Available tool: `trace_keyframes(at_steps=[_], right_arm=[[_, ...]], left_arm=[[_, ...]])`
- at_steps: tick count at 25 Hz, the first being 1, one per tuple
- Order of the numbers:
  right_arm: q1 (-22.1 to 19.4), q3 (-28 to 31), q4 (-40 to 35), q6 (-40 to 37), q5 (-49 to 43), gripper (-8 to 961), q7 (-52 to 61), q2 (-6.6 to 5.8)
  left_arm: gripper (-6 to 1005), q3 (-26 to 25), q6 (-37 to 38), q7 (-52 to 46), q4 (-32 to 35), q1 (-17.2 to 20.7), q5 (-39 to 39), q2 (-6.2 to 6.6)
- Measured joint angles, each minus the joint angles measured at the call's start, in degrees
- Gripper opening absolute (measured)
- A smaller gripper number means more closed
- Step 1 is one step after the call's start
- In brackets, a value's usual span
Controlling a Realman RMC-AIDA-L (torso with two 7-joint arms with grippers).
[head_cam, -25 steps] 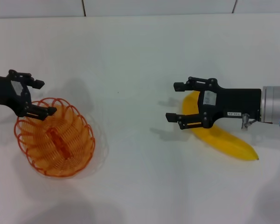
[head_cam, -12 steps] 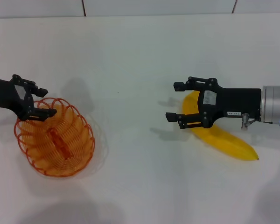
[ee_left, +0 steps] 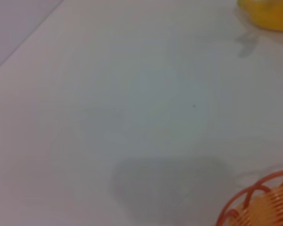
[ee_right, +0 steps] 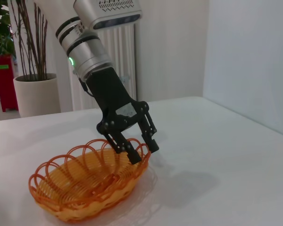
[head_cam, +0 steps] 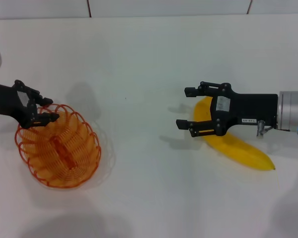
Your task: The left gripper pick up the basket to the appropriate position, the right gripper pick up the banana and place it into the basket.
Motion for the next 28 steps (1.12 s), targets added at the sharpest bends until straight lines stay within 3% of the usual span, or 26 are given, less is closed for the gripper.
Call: trace_keyframes(at_steps=[2,7,14,21,28], right_arm=[[0.0,0.0,0.0,0.0,0.0,869,0.0,0.00],[0.0,0.1,0.0,0.0,0.0,867,0.4,-0.01],[-0.1,0.1,0.0,0.0,0.0,865,0.5,-0.09],[-0.1,0.1,0.0,-0.1,0.0,863,0.5,-0.09],[-0.4,0.1,0.0,-1.2,0.0,862,0.5,-0.31]], left_arm=[[585,0.1,0.0,-0.2,0.0,-0.2,0.0,-0.05],[362,0.1,0.3,-0.2,0.0,-0.4,0.0,-0.08],[172,0.1,0.5,-0.7,0.2,-0.4,0.0,-0.06],[79,0.1,0.7,-0.7,0.4,-0.4,0.1,-0.05],[75,0.0,4.6,-0.7,1.6,-0.1,-0.2,-0.05]])
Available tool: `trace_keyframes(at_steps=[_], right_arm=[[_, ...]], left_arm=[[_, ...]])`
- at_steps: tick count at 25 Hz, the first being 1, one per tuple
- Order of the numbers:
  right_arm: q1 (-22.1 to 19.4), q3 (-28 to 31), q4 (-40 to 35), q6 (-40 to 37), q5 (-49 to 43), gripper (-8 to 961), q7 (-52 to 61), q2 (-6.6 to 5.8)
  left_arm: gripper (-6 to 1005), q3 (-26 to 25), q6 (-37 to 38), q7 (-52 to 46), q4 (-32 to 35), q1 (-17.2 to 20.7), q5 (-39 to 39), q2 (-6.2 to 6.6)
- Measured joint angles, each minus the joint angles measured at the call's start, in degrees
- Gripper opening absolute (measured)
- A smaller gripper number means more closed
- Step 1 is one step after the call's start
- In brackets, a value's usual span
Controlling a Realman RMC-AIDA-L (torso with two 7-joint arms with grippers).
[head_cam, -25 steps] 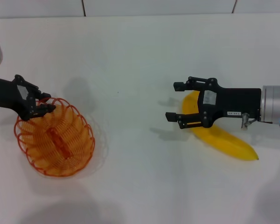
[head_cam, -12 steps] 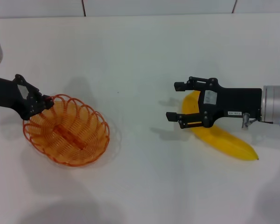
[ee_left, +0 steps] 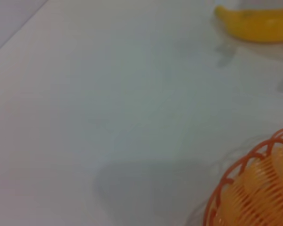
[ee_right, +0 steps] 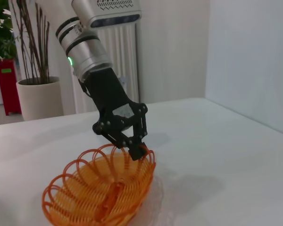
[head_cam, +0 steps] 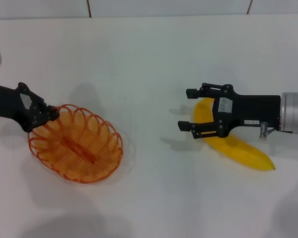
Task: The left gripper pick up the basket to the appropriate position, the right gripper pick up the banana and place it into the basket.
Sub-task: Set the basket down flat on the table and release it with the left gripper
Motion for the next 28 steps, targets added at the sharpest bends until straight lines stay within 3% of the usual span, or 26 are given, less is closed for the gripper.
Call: trace_keyframes(at_steps=[8,13,20,28], right_arm=[[-0.1,0.0,0.0,-0.3,0.0,859,0.0,-0.04],[-0.2,0.6,0.0,-0.3,0.0,858,0.0,-0.12],[-0.2,0.7,0.0,-0.3,0.0,856,0.0,-0.13],[0.2,0.8,0.0,-0.1,0.0,854,0.0,0.03]], left_arm=[[71,0.1,7.7,-3.5,10.0,5.6,-9.2,-0.45],[69,0.9,9.7,-7.3,11.6,6.8,-14.7,-0.50],[69,0.2,7.4,-18.7,8.4,6.9,-20.2,-0.17],[70,0.2,-2.3,-27.1,-2.3,0.7,-12.7,0.12]])
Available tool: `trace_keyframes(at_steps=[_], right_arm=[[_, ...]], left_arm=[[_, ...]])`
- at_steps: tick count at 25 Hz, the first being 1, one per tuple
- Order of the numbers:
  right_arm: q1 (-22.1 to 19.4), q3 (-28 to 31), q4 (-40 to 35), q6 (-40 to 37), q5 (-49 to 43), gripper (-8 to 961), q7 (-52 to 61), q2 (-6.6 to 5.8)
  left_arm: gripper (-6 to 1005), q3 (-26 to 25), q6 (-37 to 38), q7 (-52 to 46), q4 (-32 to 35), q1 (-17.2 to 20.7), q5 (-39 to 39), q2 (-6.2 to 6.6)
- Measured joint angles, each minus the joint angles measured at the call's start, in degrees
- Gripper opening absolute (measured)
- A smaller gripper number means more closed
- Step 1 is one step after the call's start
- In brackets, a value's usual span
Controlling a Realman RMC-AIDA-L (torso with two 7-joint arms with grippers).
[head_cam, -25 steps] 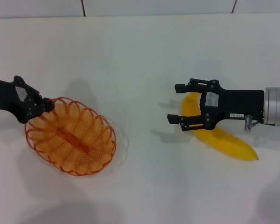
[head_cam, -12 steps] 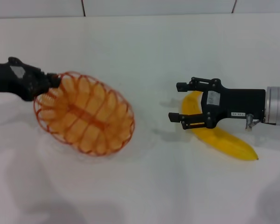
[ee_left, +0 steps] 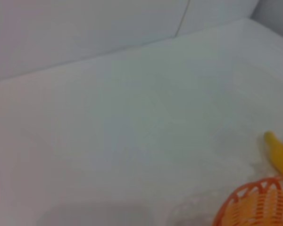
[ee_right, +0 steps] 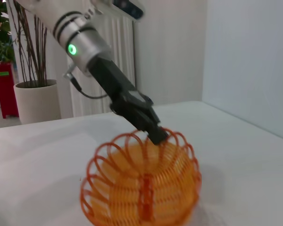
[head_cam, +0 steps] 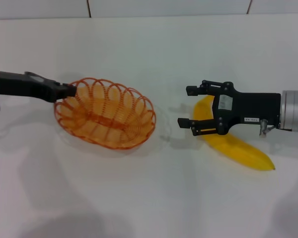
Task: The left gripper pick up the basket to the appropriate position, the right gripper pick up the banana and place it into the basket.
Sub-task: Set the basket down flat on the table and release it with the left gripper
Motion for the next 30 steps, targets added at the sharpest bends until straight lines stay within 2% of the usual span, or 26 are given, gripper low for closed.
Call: trace_keyframes(at_steps=[8,12,19,30], right_arm=[[0.4,0.0,0.0,0.1,0.5,852,0.0,0.18],[0.4,0.0,0.0,0.0,1.8,851,-0.3,0.29],[0.4,0.0,0.0,0.3,2.0,849,-0.5,0.30],[0.3,-0.1,0.0,0.3,2.0,846,-0.5,0.27]], left_arm=[[72,0.2,-3.6,-1.8,-7.0,-5.1,1.0,-0.04],[72,0.3,-5.9,-3.0,-9.2,-5.6,1.0,-0.03],[73,0.3,-15.6,-2.5,-14.6,-6.0,0.1,-0.36],[75,0.7,-15.7,-1.4,-16.3,-6.9,-3.2,-0.45]])
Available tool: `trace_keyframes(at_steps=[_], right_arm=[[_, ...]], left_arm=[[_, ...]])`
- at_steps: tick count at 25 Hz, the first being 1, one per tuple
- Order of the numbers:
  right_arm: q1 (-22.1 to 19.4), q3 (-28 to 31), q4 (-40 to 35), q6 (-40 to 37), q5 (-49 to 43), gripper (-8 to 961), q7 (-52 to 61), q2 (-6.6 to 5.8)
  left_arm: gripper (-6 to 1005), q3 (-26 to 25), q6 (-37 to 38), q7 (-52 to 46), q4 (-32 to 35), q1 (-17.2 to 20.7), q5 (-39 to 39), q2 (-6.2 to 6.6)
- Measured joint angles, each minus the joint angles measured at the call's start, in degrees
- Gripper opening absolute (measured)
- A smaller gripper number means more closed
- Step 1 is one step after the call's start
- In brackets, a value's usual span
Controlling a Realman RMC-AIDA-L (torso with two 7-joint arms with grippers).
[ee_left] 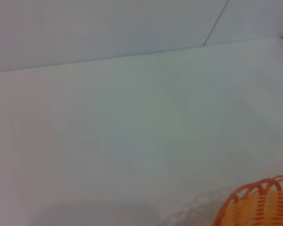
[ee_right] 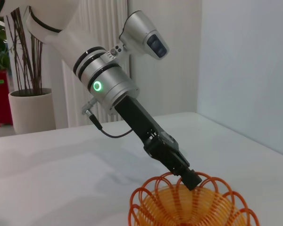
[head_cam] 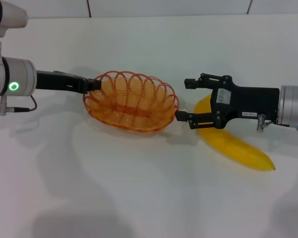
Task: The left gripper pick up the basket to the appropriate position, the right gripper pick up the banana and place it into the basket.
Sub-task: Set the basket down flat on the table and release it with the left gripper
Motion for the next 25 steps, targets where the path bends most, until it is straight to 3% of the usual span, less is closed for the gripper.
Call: trace_keyframes(at_steps=[22,25], right_arm=[[0.1,0.0,0.0,-0.4,0.0,840,0.3,0.00],[0.1,0.1,0.0,-0.4,0.0,839,0.3,0.00]], left_arm=[[89,0.0,2.3,-1.7,-1.3,-0.7,-0.2,0.15],[209,0.0,3.4,-1.7,-1.4,-0.7,0.2,0.15]])
